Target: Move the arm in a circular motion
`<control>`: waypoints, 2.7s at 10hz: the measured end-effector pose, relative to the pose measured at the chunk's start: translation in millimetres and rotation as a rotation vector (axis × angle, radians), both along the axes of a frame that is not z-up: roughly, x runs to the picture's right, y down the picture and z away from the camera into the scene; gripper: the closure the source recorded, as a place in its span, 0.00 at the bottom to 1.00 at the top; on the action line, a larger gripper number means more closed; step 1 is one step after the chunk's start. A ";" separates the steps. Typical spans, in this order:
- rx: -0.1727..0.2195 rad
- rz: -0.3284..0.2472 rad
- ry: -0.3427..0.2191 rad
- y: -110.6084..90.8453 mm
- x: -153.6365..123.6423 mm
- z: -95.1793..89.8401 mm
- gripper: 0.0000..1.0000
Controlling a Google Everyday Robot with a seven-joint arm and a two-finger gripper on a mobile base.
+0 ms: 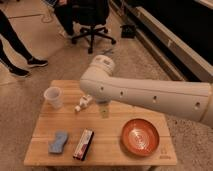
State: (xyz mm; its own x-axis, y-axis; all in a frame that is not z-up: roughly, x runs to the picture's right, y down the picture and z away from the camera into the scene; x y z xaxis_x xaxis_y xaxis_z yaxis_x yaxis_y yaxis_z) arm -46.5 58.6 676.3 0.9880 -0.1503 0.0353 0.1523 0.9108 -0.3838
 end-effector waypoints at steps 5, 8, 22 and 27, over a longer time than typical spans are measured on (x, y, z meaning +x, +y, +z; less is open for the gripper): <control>-0.049 -0.078 -0.095 32.2 -48.0 -9.0 0.20; -0.069 -0.134 -0.161 65.0 -62.3 -38.5 0.20; -0.076 -0.174 -0.262 117.8 -17.2 -84.3 0.55; -0.060 -0.064 -0.213 107.4 9.2 -80.8 0.55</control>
